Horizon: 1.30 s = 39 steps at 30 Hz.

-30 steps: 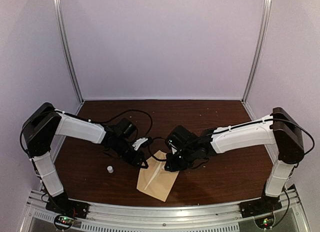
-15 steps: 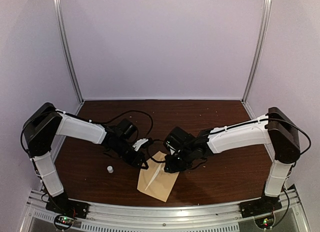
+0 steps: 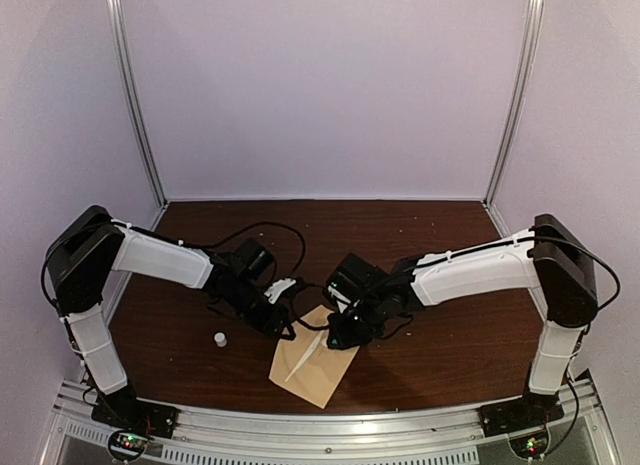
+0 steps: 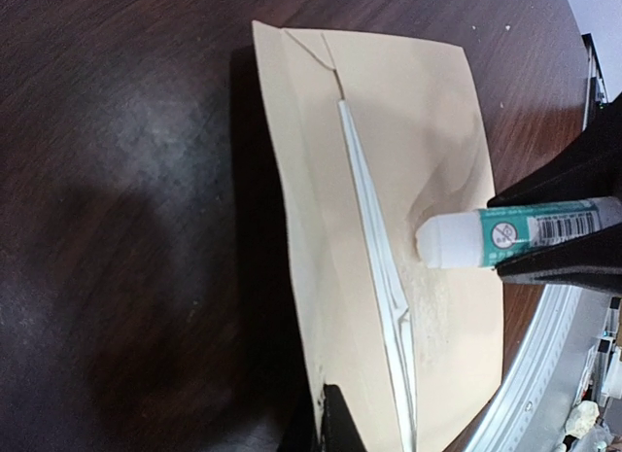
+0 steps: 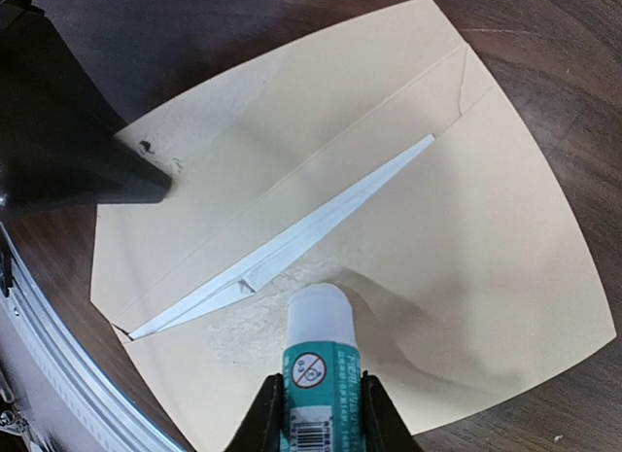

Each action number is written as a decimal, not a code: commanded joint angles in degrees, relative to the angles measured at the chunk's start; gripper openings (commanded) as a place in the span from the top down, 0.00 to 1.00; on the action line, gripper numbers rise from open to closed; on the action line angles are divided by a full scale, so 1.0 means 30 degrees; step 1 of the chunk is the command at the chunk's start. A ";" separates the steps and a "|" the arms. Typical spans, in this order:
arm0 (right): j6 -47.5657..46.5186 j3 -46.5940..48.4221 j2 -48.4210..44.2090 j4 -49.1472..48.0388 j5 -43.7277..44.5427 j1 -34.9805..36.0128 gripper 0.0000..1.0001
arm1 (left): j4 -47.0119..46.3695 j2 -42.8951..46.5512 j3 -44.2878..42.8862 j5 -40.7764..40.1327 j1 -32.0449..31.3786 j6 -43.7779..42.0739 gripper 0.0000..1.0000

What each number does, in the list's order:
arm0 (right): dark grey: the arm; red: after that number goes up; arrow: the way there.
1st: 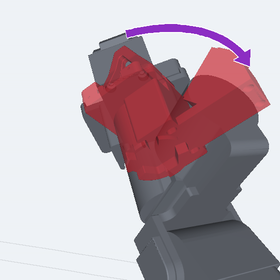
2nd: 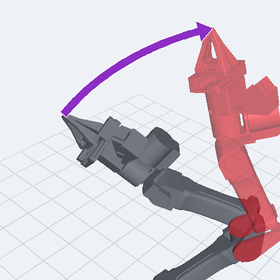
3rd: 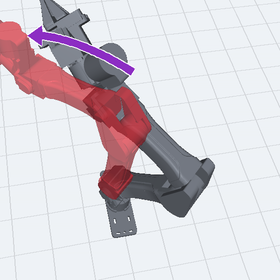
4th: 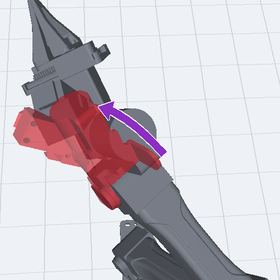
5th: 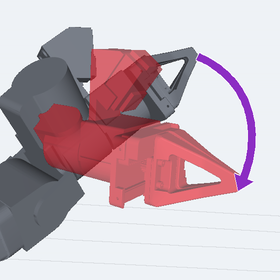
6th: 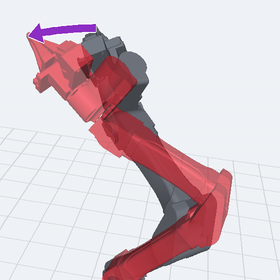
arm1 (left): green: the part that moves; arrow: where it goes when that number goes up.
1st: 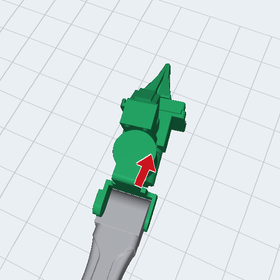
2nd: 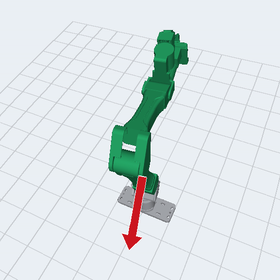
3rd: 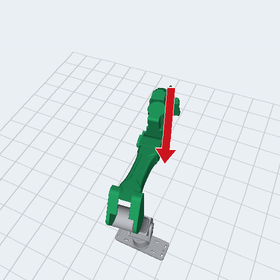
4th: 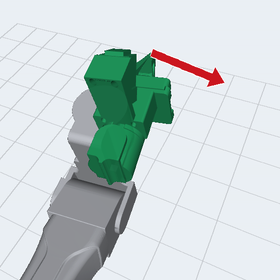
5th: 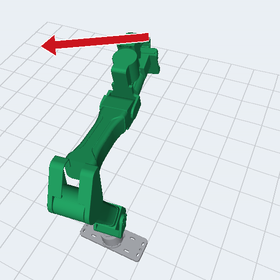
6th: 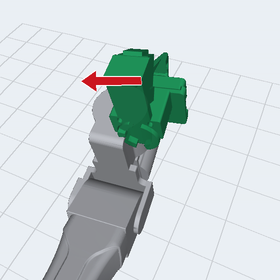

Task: Place the letter into the envelope and seal it
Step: Paint the envelope at the center of the board.

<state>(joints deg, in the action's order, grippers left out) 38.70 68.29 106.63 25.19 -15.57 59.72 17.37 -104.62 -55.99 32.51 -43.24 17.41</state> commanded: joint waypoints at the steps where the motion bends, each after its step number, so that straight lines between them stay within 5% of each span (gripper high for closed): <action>1: -0.0478 0.0117 0.0739 0.1406 -0.1222 0.0582 1.00 | -0.0288 -0.0280 -0.0527 -0.0217 -0.0109 -0.0166 1.00; 18: -0.0184 0.0937 0.1374 0.1060 -0.2296 0.1767 1.00 | -0.0312 -0.0190 -0.0600 -0.0181 -0.0116 -0.0258 1.00; 31: 0.1163 0.0130 -0.3591 0.0331 -0.0295 0.1011 1.00 | 0.3090 -0.1973 -0.5016 -0.0648 -0.0029 -0.3412 1.00; 39: 0.0940 -0.2267 -0.6752 0.0480 0.0565 -0.0169 1.00 | 0.3404 -0.1458 -0.7086 -0.3755 -0.0027 -0.2759 0.50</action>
<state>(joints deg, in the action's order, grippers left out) 41.60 64.88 89.67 25.96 -16.99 61.10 26.96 -111.44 -74.91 27.83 -43.35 8.60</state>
